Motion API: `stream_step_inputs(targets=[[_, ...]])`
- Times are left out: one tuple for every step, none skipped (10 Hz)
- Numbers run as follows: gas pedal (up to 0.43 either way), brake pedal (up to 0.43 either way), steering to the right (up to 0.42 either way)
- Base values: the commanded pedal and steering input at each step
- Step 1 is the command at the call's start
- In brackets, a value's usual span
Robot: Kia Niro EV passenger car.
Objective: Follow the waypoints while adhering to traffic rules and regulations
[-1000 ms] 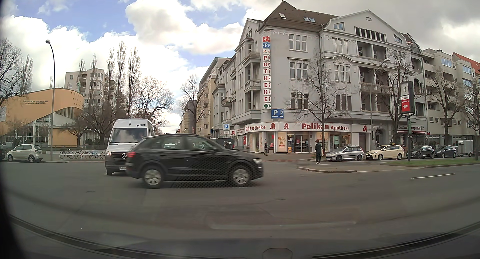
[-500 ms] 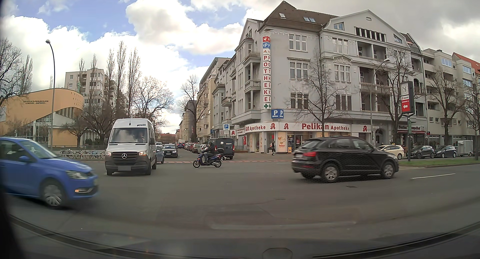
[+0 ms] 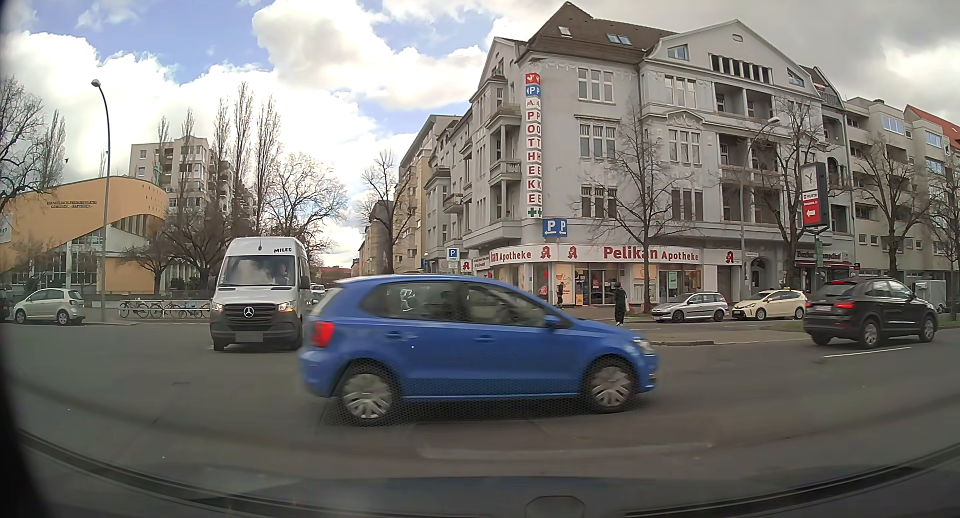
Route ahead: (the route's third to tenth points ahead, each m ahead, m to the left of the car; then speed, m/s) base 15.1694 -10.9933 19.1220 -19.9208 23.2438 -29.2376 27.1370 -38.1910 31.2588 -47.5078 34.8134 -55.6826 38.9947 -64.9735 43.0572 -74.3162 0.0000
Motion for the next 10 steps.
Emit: stream_step_inputs(targets=[[0.0, 0.079, 0.699], [0.0, 0.043, 0.7], [0.0, 0.043, 0.7], [0.0, 0.043, 0.7], [0.0, 0.043, 0.7], [0.0, 0.037, 0.704], [0.0, 0.037, 0.714], [0.0, 0.037, 0.722], [0.0, 0.037, 0.728], [0.0, 0.037, 0.728]])
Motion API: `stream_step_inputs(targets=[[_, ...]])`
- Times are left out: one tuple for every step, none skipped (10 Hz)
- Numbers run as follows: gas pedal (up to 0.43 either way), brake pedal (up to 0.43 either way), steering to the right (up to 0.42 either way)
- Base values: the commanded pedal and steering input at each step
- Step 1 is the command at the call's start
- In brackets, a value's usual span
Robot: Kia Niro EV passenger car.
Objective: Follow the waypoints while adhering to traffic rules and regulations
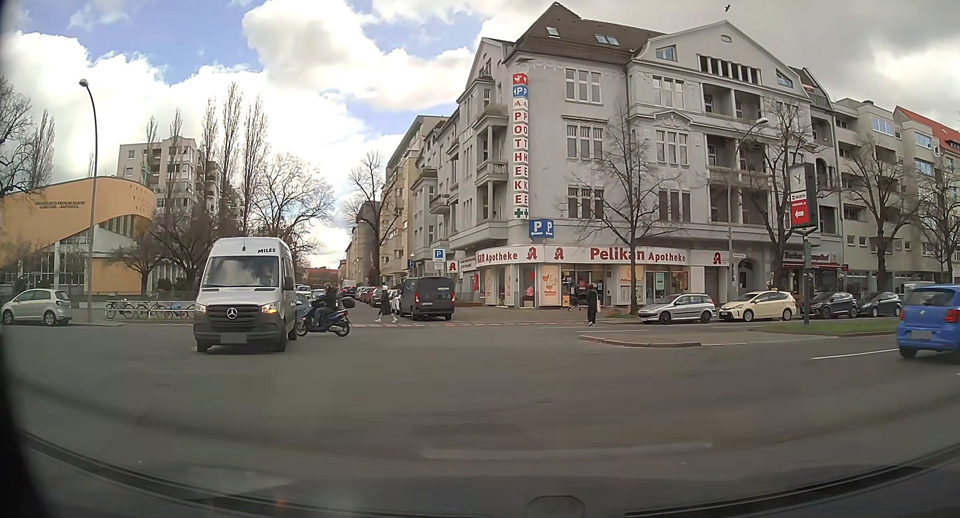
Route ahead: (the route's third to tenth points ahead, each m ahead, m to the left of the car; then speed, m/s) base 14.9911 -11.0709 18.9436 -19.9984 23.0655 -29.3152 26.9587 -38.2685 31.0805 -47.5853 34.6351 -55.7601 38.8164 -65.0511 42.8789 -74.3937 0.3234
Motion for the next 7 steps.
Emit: stream_step_inputs(targets=[[0.0, 0.037, 0.728], [0.02, 0.037, 0.728], [0.047, 0.037, 0.728], [0.059, 0.037, 0.727], [0.098, 0.037, 0.725], [0.138, 0.037, 0.713], [0.177, 0.037, 0.691]])
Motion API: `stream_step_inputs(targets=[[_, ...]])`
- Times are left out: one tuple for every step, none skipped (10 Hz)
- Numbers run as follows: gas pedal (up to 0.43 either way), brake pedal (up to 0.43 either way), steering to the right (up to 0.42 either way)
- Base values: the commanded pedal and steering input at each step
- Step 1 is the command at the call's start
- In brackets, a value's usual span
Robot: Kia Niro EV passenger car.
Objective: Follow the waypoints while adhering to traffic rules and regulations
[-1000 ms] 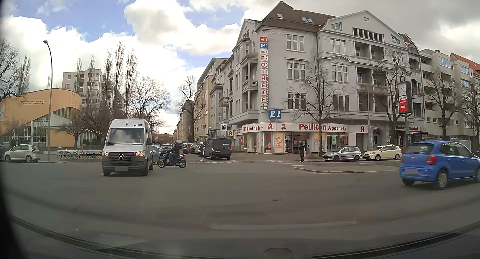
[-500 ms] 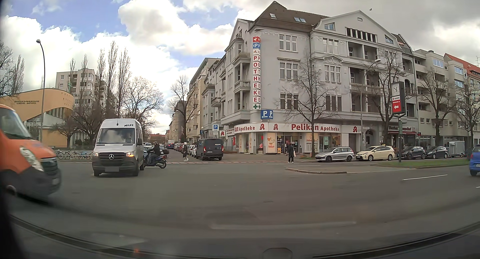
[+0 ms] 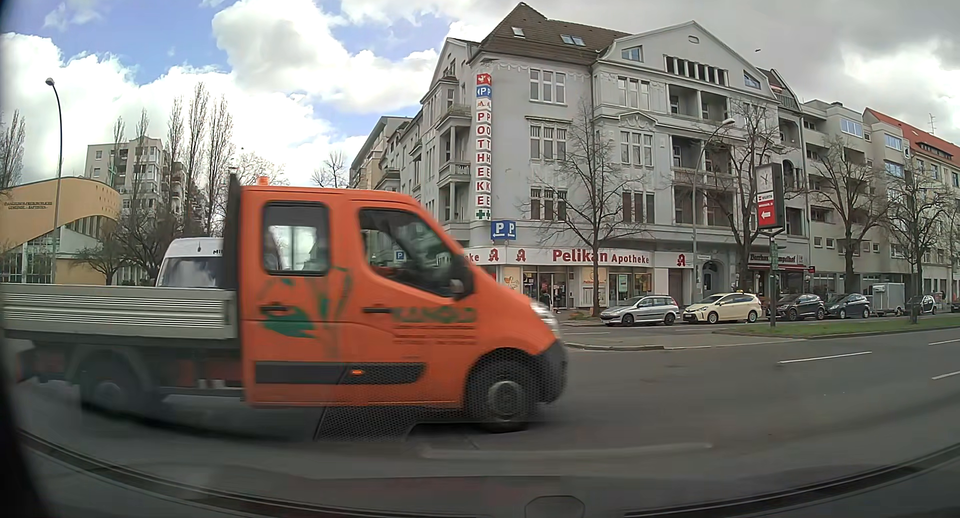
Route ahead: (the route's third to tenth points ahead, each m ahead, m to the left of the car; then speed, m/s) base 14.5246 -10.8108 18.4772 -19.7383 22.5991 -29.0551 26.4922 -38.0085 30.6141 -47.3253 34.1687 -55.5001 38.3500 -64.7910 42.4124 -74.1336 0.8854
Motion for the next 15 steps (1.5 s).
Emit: stream_step_inputs(targets=[[0.22, 0.037, 0.666], [0.22, 0.037, 0.639], [0.22, 0.037, 0.619], [0.22, 0.037, 0.589], [0.22, 0.037, 0.557], [0.22, 0.037, 0.528], [0.24, 0.037, 0.493], [0.26, 0.037, 0.451], [0.268, 0.037, 0.42], [0.268, 0.037, 0.381], [0.268, 0.037, 0.349], [0.268, 0.037, 0.33], [0.268, 0.037, 0.324], [0.268, 0.037, 0.32], [0.268, 0.037, 0.318]])
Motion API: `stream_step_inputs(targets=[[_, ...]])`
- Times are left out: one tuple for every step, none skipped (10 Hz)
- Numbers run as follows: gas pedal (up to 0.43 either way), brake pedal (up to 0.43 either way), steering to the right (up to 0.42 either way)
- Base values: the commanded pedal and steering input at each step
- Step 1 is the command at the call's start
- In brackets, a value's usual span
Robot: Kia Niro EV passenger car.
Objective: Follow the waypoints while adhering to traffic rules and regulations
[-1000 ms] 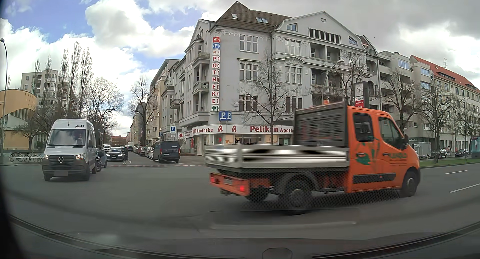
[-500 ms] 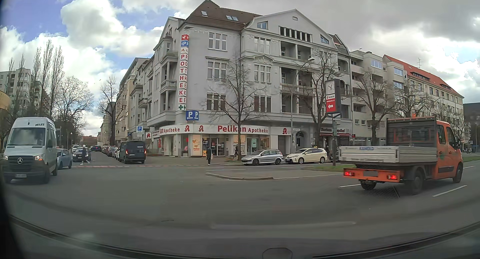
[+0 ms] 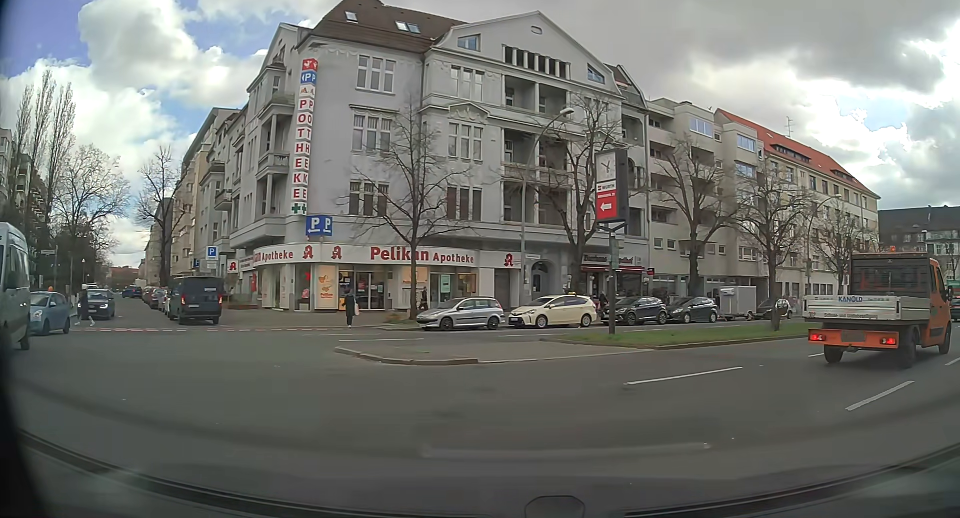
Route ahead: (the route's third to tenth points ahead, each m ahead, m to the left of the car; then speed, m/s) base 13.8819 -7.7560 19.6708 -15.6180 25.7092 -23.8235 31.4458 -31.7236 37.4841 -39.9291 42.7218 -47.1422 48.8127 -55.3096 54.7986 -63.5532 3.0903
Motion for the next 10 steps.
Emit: stream_step_inputs(targets=[[0.268, 0.037, 0.316], [0.268, 0.037, 0.317], [0.26, 0.037, 0.321], [0.26, 0.037, 0.326], [0.248, 0.037, 0.328], [0.22, 0.037, 0.328], [0.197, 0.037, 0.328], [0.197, 0.037, 0.329], [0.177, 0.037, 0.33], [0.15, 0.037, 0.334]])
